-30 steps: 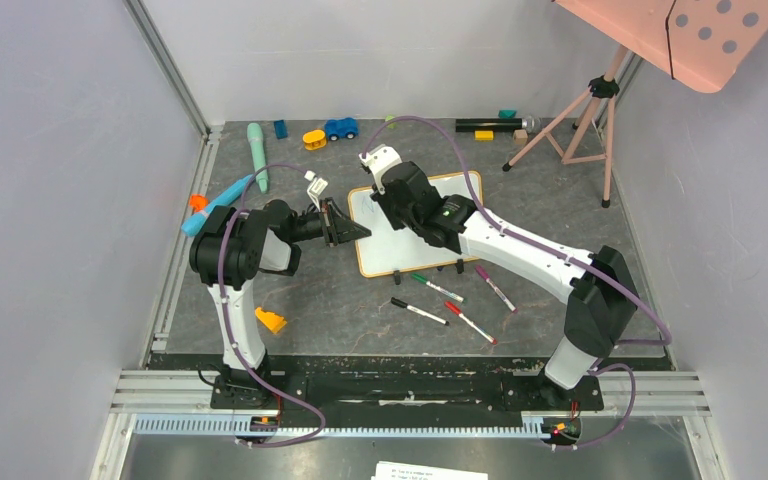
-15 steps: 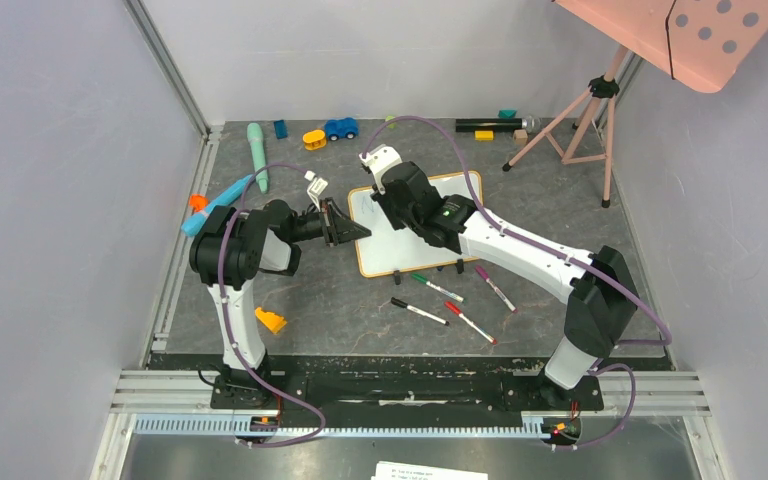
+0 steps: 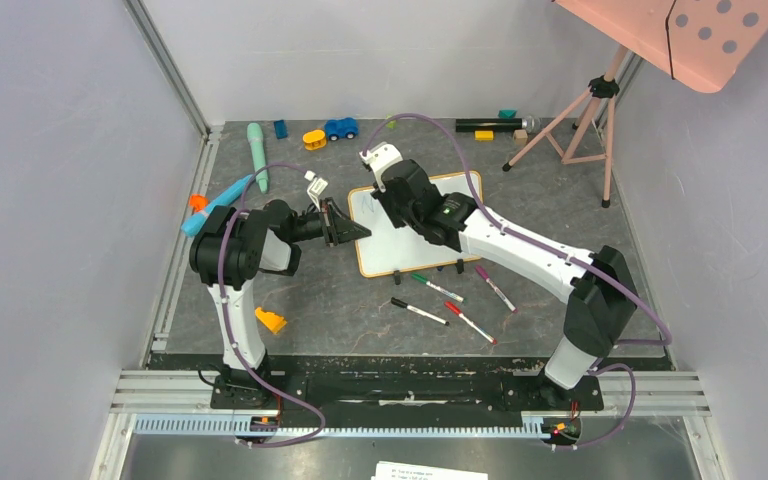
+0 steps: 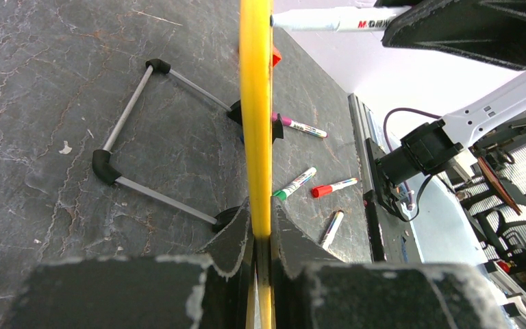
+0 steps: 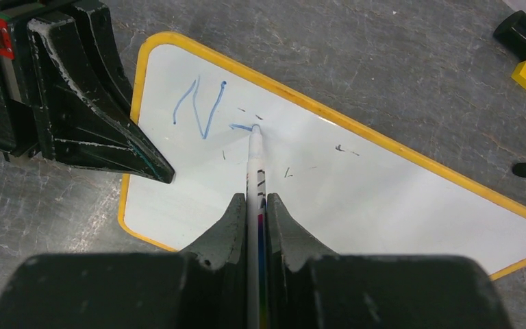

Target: Write a sentence on the whiteboard

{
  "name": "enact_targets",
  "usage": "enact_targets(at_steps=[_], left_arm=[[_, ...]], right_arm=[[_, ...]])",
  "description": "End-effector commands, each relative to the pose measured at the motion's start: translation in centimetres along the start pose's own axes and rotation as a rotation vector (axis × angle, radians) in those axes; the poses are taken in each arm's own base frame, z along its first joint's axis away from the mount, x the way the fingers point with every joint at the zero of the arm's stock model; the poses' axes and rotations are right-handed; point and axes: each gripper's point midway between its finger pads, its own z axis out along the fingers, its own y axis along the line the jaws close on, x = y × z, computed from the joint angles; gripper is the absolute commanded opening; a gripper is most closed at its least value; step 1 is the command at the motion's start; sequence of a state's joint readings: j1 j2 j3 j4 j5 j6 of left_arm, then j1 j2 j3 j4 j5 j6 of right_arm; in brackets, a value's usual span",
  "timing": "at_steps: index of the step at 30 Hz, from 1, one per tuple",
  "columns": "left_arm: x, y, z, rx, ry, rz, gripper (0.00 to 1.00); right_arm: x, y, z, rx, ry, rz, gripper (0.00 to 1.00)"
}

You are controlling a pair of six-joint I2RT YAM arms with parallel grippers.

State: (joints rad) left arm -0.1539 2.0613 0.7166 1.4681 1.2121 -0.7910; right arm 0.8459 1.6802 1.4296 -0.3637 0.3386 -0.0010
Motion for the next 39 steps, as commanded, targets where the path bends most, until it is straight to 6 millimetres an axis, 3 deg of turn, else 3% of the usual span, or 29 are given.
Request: enact_targets(at_steps=[1,15,39], left_arm=[[-1.3,-1.4,0.3,0.051,-0.01,0.182,0.04],[-1.3,-1.4,0.2,0.053,-0.009,0.184,0.04],[-1.4,-1.4,0.2,0.051,-0.011,0.184,0.04]], right_arm=[[-2.4,-2.0,0.2,0.066,-0.047,0.028,0.0],[-2.8,-0.8,0.8,0.005,-0.052,0.032,0.0],[1.0,0.3,0.6,-0.048,0.029,0.031,0.0]])
